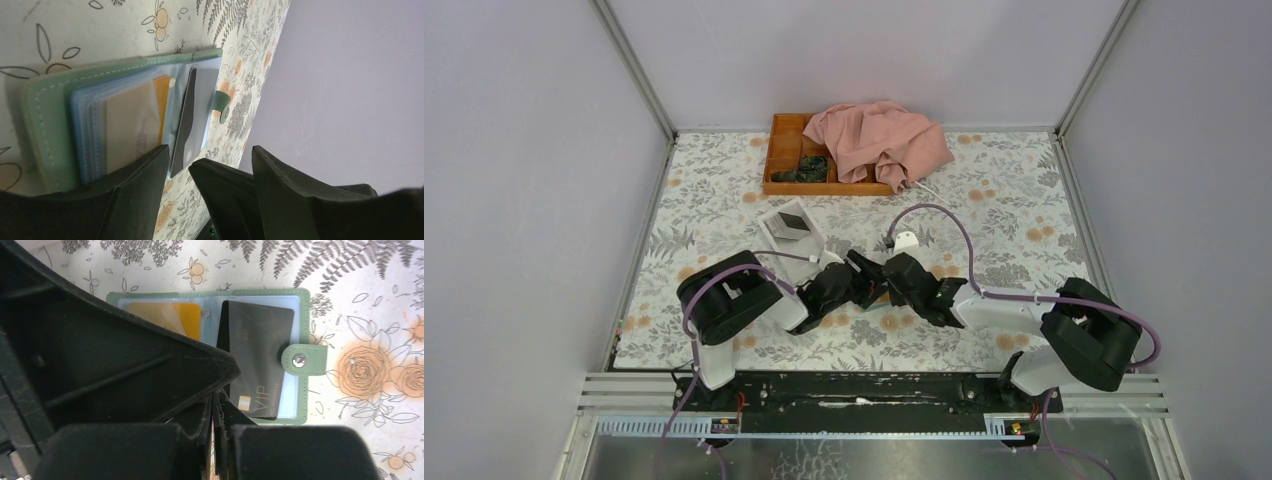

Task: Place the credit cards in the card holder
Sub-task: Insert the credit card into the card holder.

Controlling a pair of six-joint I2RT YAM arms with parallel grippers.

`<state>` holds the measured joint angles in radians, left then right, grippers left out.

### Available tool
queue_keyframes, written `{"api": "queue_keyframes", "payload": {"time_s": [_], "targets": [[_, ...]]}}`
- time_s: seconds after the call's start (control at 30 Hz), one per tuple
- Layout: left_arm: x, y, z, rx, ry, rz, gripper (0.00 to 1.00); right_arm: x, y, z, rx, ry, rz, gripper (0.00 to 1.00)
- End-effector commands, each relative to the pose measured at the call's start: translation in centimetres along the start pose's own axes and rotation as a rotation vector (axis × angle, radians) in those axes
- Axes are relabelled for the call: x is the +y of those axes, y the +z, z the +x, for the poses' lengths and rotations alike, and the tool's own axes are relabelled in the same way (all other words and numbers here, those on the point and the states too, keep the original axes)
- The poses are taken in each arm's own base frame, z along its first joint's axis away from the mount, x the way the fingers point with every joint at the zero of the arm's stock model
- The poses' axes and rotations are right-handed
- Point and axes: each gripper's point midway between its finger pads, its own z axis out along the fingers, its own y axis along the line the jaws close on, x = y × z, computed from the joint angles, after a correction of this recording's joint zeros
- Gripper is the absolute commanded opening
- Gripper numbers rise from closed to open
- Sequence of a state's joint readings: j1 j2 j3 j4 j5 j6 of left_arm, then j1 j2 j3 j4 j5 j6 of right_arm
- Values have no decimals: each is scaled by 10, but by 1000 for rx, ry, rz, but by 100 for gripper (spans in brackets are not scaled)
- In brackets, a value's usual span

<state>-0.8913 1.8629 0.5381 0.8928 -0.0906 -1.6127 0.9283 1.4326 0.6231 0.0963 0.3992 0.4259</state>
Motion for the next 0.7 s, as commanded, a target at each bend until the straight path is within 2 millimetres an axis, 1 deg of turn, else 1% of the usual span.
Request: {"api": "queue_keyframes", "payload": {"time_s": [0.0,0.07,0.2,0.47,0.57,0.67], "targets": [[63,-16,5,20,61,-179,70,24,3,-16,-43,41,-78,5],[56,-17,5,19,56,-152,70,25,4,-15,-42,44,-84,6],[52,-19,6,21,50,-134,70,28,7,-13,-34,45,-88,7],[54,-23,4,12,42,-138,70,30,14,-6,-15,52,-88,7],[56,-24,3,10,37,-143,69,25,16,-4,-12,51,-62,7],[58,-24,2,8,34,-148,68,14,17,-2,-10,47,-1,7]]}}
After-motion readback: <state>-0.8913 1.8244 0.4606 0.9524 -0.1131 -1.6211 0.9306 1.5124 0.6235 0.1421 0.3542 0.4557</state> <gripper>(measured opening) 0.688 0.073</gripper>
